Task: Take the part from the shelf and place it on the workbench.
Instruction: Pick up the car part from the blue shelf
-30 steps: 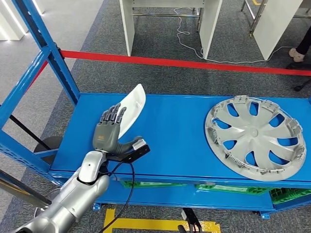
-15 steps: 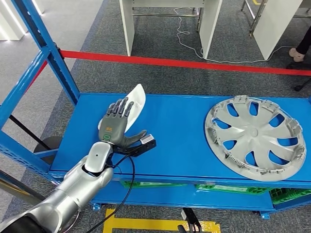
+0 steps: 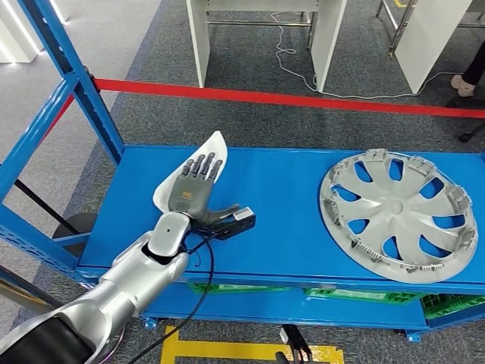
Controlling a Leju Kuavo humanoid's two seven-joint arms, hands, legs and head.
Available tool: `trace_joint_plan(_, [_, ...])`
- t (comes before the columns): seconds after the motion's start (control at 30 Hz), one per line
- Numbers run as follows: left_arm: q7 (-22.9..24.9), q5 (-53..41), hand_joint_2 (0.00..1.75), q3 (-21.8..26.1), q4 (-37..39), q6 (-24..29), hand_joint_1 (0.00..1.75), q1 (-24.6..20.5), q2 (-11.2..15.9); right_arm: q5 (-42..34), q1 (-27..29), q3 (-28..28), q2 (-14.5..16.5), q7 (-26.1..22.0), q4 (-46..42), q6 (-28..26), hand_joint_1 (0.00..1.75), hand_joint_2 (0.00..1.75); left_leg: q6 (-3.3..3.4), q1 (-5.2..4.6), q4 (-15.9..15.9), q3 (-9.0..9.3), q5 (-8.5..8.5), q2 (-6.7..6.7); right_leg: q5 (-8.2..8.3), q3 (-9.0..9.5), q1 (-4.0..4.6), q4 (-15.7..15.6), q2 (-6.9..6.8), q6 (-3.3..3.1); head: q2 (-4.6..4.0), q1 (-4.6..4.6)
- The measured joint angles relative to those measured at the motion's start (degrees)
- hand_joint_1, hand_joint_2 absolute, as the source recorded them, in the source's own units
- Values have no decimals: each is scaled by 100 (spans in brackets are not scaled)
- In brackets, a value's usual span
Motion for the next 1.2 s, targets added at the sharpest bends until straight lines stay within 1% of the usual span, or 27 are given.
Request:
trace_joint_plan(0.2, [62, 176, 175, -31, 317, -233, 0, -144, -57, 67, -17, 45, 1, 68, 0, 5, 0, 0, 0, 0, -1, 0, 0, 0, 0, -1, 0, 0, 0, 0, 0, 1])
trace_joint_plan(0.63, [131, 214, 175, -87, 641, -273, 0, -274, -104, 90, -24, 119, 1, 91, 0, 3, 0, 0, 0, 0, 0, 0, 0, 0, 0, 0, 0, 0, 0, 0, 0, 1])
trace_joint_plan(0.7, [239, 144, 175, -107, 675, -274, 0, -292, -109, 93, -26, 128, 1, 98, 0, -1, 0, 0, 0, 0, 0, 0, 0, 0, 0, 0, 0, 0, 0, 0, 0, 1])
trace_joint_plan(0.9, [835, -357, 175, -281, 831, -72, 0, -386, -75, 102, -30, 131, 1, 138, 0, -24, 0, 0, 0, 0, -1, 0, 0, 0, 0, 1, 0, 0, -1, 0, 0, 1])
trace_joint_plan(1.03, [1042, -512, 175, -327, 928, 169, 0, -453, -11, 133, -45, 134, 1, 204, 0, -52, 0, 0, 0, 0, -1, 0, 0, 0, 0, 1, 0, 0, -2, 0, 0, 2])
trace_joint_plan(1.2, [1210, -516, 175, -306, 1054, 95, 0, -557, 99, 163, -53, 139, 1, 234, 0, -56, 0, 0, 0, 0, -1, 0, 0, 1, 0, 1, 0, 0, -2, 0, 0, 2])
